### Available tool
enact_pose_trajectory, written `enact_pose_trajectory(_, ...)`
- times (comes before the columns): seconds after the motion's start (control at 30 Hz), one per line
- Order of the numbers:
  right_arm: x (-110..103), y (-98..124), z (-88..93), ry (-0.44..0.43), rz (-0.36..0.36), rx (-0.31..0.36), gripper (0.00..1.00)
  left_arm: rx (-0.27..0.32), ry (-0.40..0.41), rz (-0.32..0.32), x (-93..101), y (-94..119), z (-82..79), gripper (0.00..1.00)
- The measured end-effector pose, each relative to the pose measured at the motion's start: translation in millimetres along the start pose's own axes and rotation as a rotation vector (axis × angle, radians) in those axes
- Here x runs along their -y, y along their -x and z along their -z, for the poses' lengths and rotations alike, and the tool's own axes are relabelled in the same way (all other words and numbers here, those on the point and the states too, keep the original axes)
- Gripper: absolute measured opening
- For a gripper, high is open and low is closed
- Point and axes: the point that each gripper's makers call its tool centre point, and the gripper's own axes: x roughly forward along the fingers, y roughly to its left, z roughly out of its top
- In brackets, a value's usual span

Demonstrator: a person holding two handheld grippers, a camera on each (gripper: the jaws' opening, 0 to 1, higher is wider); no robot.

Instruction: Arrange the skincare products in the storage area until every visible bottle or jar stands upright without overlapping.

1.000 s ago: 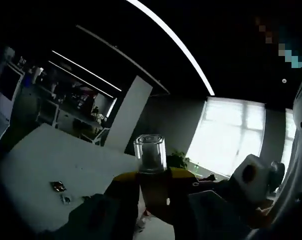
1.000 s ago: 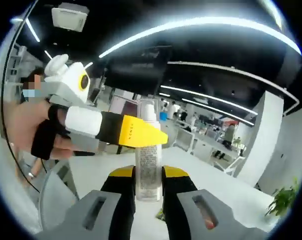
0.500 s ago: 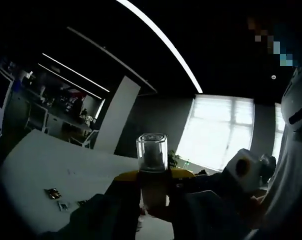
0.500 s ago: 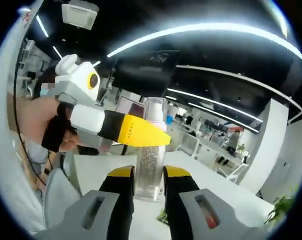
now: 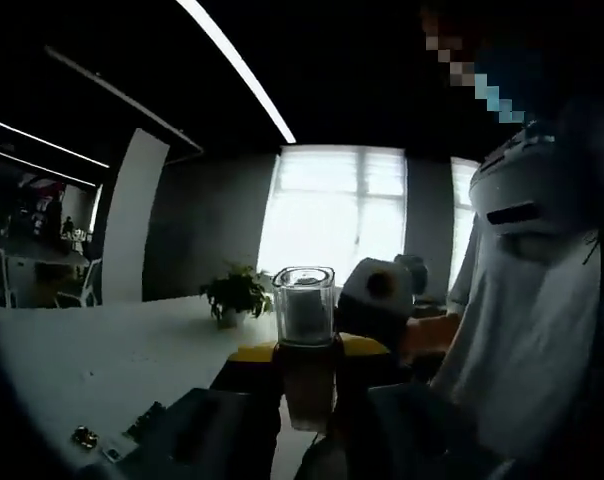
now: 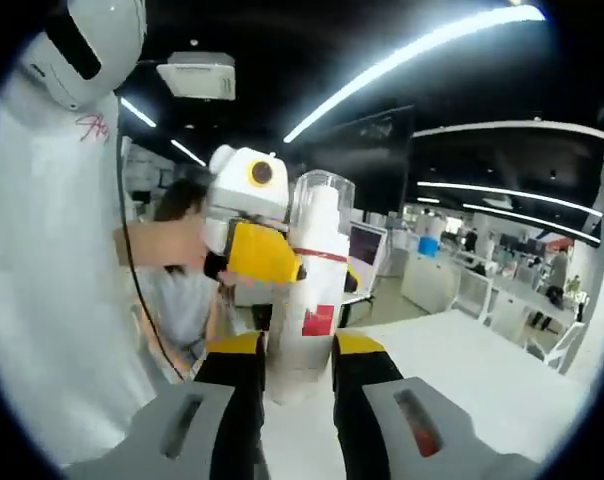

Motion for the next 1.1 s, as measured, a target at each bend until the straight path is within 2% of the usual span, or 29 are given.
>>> enact_pose_trajectory(0.07,-14,2,-2.5,0.003,-0.112,-0.004,0.24,-0.046,-0.008,0.108,11.9,0,5.0,0.16)
enact_pose_trajectory(0.1,-17,3,-1.2,-0.034,-0.134,-0.017,0.24,-0.064,0.001,0.138,14.7,1,6.6,0.16)
enact_pose_trajectory(0.17,-21,2,-6.5,-0.05,-0.175,0.009,0.24,-0.081,0.006,0.193,17.9,1,4.9,0.16)
enact_pose_trajectory(0.2,-23,2,-7.4,-0.112,-0.198,0.013,0.23,-0.095,0.006,0.224,19.4,1,5.0,0.16)
enact_pose_trajectory(0.27,-14,0,-8.7,-0.175,-0.16,0.036,0.22,-0.095,0.003,0.216,12.8,-1,1.8,0.16)
enact_pose_trajectory(0.33,-4,-1,-8.1,-0.195,-0.095,0.06,0.21,-0.098,-0.004,0.203,5.9,-1,-0.3,0.16)
enact_pose_trajectory(0.4,4,0,-6.1,-0.251,-0.07,0.085,0.19,-0.099,-0.009,0.193,1.0,-2,-1.8,0.16)
enact_pose_trajectory(0.53,24,4,-3.1,-0.26,0.061,0.101,0.18,-0.027,-0.01,0.098,-15.2,-9,-6.6,0.17)
enact_pose_trajectory(0.57,30,6,-1.8,-0.27,0.097,0.105,0.18,-0.002,-0.016,0.041,-24.2,-10,-7.5,0.18)
enact_pose_trajectory(0.63,40,8,0.4,-0.29,0.159,0.121,0.18,0.029,-0.014,-0.023,-33.4,-11,-7.7,0.2)
enact_pose_trajectory(0.67,48,8,4.6,-0.299,0.219,0.107,0.18,0.049,0.009,-0.053,-37.3,-12,-8.7,0.23)
enact_pose_trajectory(0.7,49,8,6.4,-0.3,0.234,0.099,0.18,0.069,0.033,-0.091,-42.2,-14,-10.0,0.26)
enact_pose_trajectory(0.73,56,7,9.8,-0.281,0.296,0.082,0.18,0.064,0.035,-0.133,-46.4,-16,-7.2,0.28)
enact_pose_trajectory(0.77,60,7,12.8,-0.273,0.339,0.064,0.18,0.064,0.015,-0.214,-55.4,-17,-5.2,0.28)
enact_pose_trajectory(0.8,64,6,18.2,-0.247,0.387,0.03,0.18,0.06,-0.002,-0.264,-60.6,-17,-3.1,0.26)
enact_pose_trajectory(0.83,66,5,20.3,-0.25,0.416,0.024,0.19,0.067,0.008,-0.34,-67.7,-16,-0.8,0.24)
enact_pose_trajectory(0.9,68,2,20.0,-0.344,0.468,0.067,0.19,0.135,0.021,-0.405,-71.5,-16,-5.7,0.23)
enact_pose_trajectory(0.93,71,2,22.2,-0.333,0.513,0.054,0.19,0.154,0.035,-0.428,-72.5,-15,-6.2,0.23)
enact_pose_trajectory(1.0,73,3,23.3,-0.29,0.56,0.031,0.19,0.162,0.045,-0.492,-75.7,-12,-3.3,0.22)
enact_pose_trajectory(1.07,70,0,23.2,-0.271,0.573,0.024,0.19,0.164,0.006,-0.532,-74.8,-11,-1.8,0.21)
enact_pose_trajectory(1.1,69,1,22.6,-0.257,0.586,0.023,0.19,0.14,0.005,-0.561,-76.2,-9,2.3,0.19)
